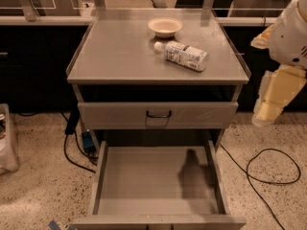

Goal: Place blue plastic bottle into middle drawer

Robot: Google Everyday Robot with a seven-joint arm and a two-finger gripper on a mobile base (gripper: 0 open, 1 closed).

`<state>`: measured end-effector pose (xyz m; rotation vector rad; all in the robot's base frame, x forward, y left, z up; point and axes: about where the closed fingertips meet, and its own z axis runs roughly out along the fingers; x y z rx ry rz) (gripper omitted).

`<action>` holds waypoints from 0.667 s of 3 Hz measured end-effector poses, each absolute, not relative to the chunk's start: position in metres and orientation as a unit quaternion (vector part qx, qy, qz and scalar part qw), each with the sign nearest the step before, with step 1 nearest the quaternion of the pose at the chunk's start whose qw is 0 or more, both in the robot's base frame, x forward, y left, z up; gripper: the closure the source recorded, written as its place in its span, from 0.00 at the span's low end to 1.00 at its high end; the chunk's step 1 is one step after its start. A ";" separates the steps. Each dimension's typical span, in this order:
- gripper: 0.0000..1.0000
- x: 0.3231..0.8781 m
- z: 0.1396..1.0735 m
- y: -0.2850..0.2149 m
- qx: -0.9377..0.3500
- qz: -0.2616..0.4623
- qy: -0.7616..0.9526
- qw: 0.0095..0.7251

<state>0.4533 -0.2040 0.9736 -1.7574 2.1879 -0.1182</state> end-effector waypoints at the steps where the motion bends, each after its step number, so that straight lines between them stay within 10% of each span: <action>1: 0.00 0.488 0.970 -0.183 -0.638 -0.049 0.748 0.178; 2: 0.00 0.526 0.975 -0.162 -0.657 -0.078 0.724 0.194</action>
Offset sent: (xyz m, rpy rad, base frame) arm 0.1208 0.0659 0.0050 -0.0888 -0.1712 0.1675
